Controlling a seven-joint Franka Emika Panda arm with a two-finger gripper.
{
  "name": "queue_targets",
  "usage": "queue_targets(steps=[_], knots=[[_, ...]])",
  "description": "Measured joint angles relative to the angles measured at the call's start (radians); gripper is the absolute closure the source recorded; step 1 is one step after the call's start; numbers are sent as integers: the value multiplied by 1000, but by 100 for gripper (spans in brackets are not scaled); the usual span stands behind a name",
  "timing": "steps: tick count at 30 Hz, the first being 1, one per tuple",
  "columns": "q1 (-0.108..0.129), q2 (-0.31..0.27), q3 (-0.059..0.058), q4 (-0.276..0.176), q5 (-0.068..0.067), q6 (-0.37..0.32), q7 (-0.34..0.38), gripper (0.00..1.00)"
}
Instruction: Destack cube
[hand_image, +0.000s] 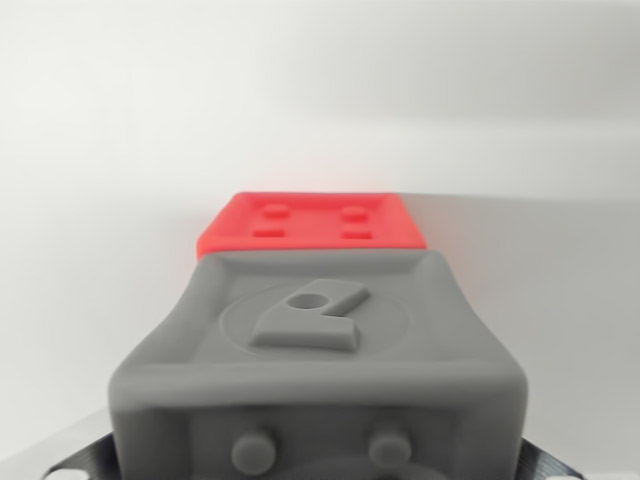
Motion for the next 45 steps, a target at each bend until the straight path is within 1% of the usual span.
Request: queue_targets(steps=[14,21,25,32,37,38,45], knots=[[1,0,0,0,0,-1,0,100],[4,-15,-6,-2,-8,-12,6,100],[7,-30,-12,-4,-18,-23,12,100],[13,-65,-24,-8,-42,-53,29,100],[15,-99,-30,-11,-66,-82,46,100],[15,-102,-31,-11,-69,-85,48,100],[15,-157,-37,-13,-104,-134,74,100]])
